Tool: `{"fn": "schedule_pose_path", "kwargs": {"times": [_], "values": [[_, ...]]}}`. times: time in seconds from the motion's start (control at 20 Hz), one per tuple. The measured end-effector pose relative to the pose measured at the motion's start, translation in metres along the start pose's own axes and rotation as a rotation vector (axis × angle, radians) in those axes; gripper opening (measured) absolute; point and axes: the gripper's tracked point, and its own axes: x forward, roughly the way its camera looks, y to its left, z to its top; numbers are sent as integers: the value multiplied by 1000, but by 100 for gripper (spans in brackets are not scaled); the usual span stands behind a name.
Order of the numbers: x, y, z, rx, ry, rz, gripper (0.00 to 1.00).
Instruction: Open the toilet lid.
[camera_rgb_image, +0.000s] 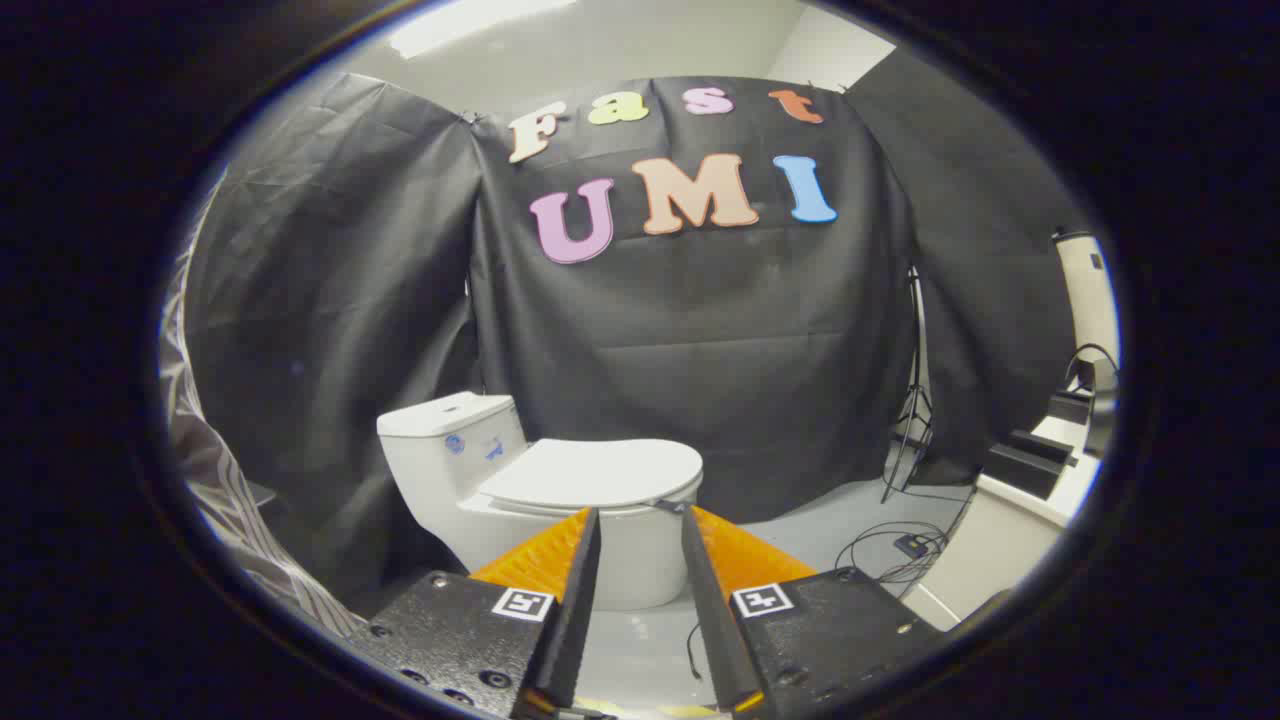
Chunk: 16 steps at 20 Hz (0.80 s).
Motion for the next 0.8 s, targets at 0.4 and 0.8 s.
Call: {"fn": "schedule_pose_path", "kwargs": {"times": [0.4, 0.8], "values": [[3, -8, -4, 4, 9, -20, 51], [-11, -16, 6, 22, -85, -52, 50]]}}
